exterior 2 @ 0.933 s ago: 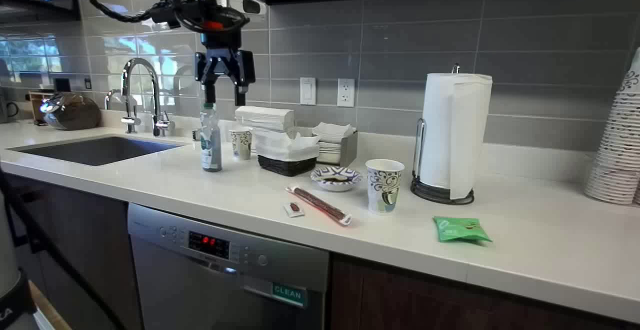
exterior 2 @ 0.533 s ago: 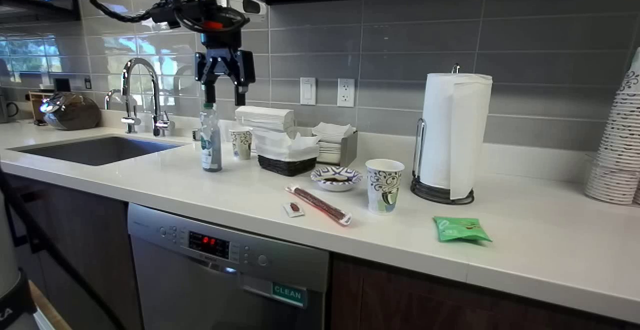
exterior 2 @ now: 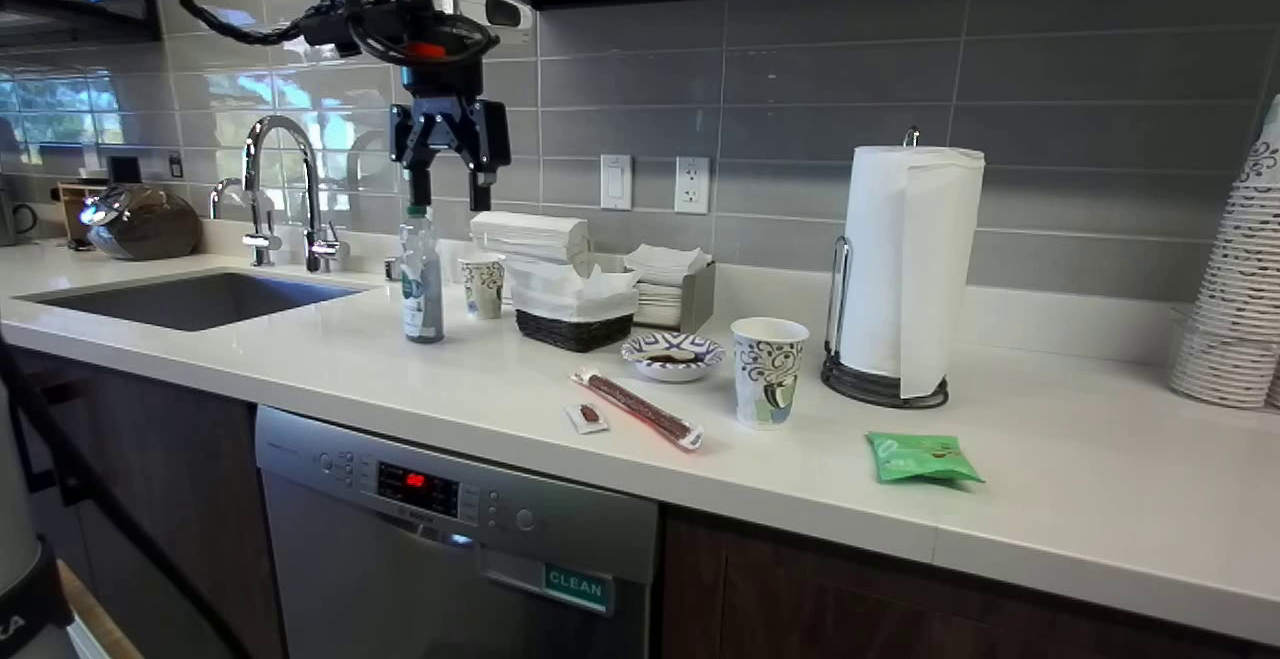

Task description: Put the orange object in the basket

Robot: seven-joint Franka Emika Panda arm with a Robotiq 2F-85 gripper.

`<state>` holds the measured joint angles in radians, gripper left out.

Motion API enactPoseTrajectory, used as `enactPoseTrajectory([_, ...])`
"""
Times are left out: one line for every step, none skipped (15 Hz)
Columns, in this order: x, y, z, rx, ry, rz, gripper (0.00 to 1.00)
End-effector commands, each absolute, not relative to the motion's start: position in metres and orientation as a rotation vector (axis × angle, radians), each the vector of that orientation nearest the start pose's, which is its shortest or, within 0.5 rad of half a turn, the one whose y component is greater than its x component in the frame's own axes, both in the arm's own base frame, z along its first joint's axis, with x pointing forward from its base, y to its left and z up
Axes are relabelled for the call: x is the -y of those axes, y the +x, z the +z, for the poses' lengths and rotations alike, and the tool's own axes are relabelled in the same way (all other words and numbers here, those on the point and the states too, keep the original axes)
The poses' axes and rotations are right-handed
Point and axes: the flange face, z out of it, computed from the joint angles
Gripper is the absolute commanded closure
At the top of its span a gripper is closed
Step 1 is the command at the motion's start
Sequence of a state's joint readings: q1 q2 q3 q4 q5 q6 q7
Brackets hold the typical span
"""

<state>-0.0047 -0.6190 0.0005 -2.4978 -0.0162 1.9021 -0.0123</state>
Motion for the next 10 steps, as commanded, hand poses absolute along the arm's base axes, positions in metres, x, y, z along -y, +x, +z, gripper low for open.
enactPoseTrajectory([0.003, 0.365, 0.496, 0.021, -3.157, -0.035, 0.00])
enactPoseTrajectory([0.003, 0.365, 0.496, 0.021, -3.157, -0.035, 0.00])
enactPoseTrajectory([0.003, 0.369, 0.493, 0.061, -3.156, -0.027, 0.00])
enactPoseTrajectory([0.002, 0.371, 0.490, 0.132, -3.141, -0.020, 0.00])
enactPoseTrajectory([0.002, 0.374, 0.486, 0.192, -3.136, 0.001, 0.00])
enactPoseTrajectory([0.003, 0.377, 0.481, 0.230, -3.120, 0.035, 0.00])
enactPoseTrajectory([0.007, 0.382, 0.476, 0.262, -3.135, 0.034, 0.00])
enactPoseTrajectory([0.010, 0.385, 0.471, 0.297, -3.116, 0.060, 0.00])
enactPoseTrajectory([0.014, 0.388, 0.465, 0.366, -3.105, 0.062, 0.00])
enactPoseTrajectory([0.019, 0.394, 0.460, 0.419, -3.096, 0.054, 0.00])
